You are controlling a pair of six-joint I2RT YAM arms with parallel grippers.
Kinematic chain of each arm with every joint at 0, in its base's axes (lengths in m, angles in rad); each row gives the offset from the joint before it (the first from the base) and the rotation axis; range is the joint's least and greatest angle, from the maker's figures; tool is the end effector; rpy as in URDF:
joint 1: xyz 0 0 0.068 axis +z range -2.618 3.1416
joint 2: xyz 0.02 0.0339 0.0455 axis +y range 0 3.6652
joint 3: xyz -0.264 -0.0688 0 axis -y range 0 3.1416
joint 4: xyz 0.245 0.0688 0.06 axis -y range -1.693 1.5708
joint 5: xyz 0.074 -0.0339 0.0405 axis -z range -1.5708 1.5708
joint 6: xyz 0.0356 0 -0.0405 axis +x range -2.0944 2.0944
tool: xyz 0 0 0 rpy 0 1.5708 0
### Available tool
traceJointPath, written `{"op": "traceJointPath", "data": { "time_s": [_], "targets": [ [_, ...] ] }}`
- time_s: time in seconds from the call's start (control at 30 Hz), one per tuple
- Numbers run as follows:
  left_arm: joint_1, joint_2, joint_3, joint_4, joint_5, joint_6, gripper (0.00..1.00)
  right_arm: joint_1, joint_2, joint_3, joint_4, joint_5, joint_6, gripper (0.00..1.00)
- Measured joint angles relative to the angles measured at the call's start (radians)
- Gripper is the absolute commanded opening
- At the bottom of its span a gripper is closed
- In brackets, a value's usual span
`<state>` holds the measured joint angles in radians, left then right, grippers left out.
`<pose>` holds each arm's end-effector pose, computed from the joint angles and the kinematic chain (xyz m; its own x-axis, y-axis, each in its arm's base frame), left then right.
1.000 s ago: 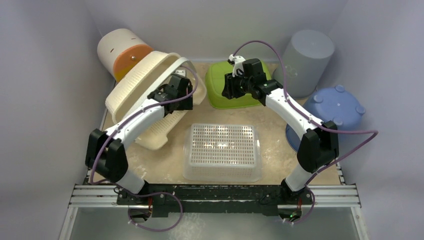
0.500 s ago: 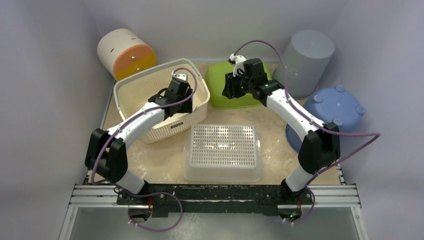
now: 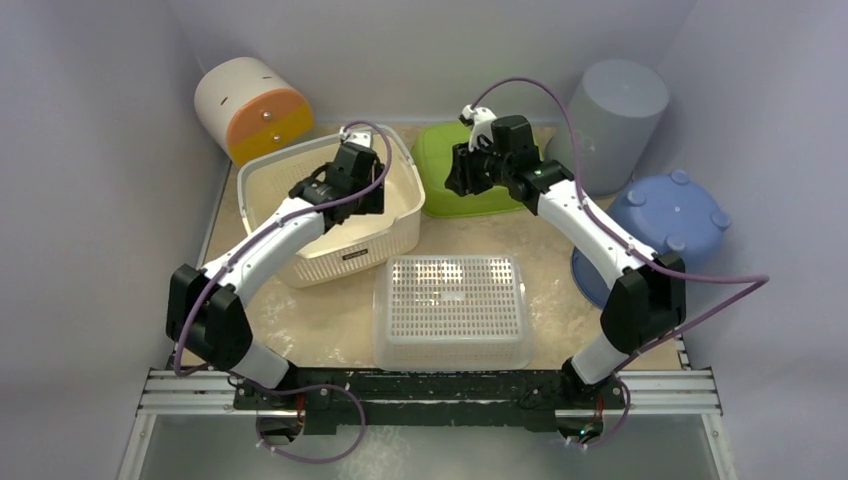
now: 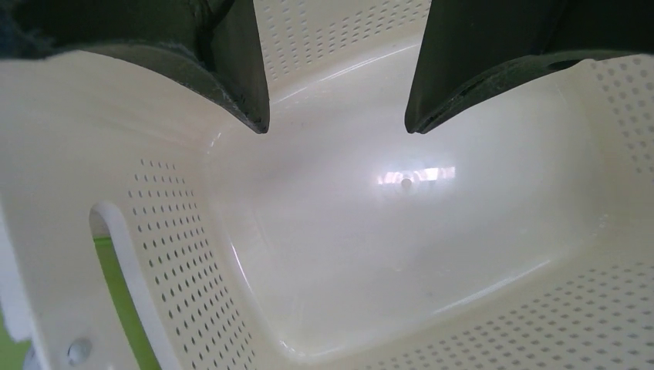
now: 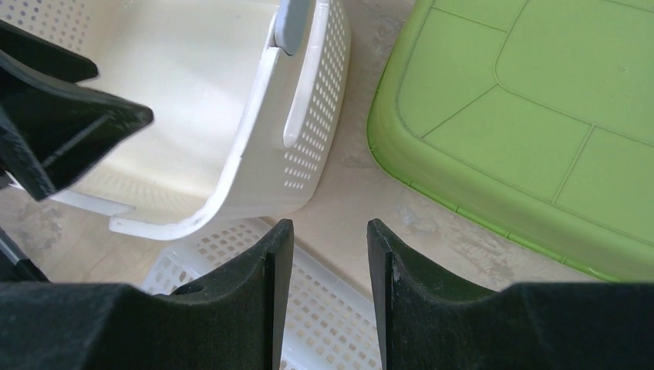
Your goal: Turn the large container upside down
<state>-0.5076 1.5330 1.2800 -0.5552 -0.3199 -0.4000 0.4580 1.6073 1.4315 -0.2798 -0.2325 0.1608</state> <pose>0.2997 -0.1539 0.2961 -0.6878 -0.0405 -0.7248 0.0041 0.9982 -0.0596 0.3362 0.1749 0.3457 -0.4882 -0.0669 -0.8702 -0.5447 0.8024 0.2438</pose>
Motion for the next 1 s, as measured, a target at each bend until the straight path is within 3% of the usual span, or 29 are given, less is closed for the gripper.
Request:
{"op": "traceJointPath", "data": {
  "time_s": [0.4,0.67,1.0],
  "targets": [
    [0.089,-0.073,0.070,-0.073,-0.181,-0.037,0.66,0.056,0.098,0.153,-0.023,-0.105,-0.037,0.32],
    [0.157,-0.109,0.082,-0.113,-0.191,-0.036,0.67,0.135,0.169,0.187,-0.056,-0.129,-0.048,0.35],
    [0.175,-0.109,0.104,-0.116,-0.184,-0.035,0.67,0.142,0.131,0.143,-0.062,-0.117,-0.021,0.36]
  ]
}}
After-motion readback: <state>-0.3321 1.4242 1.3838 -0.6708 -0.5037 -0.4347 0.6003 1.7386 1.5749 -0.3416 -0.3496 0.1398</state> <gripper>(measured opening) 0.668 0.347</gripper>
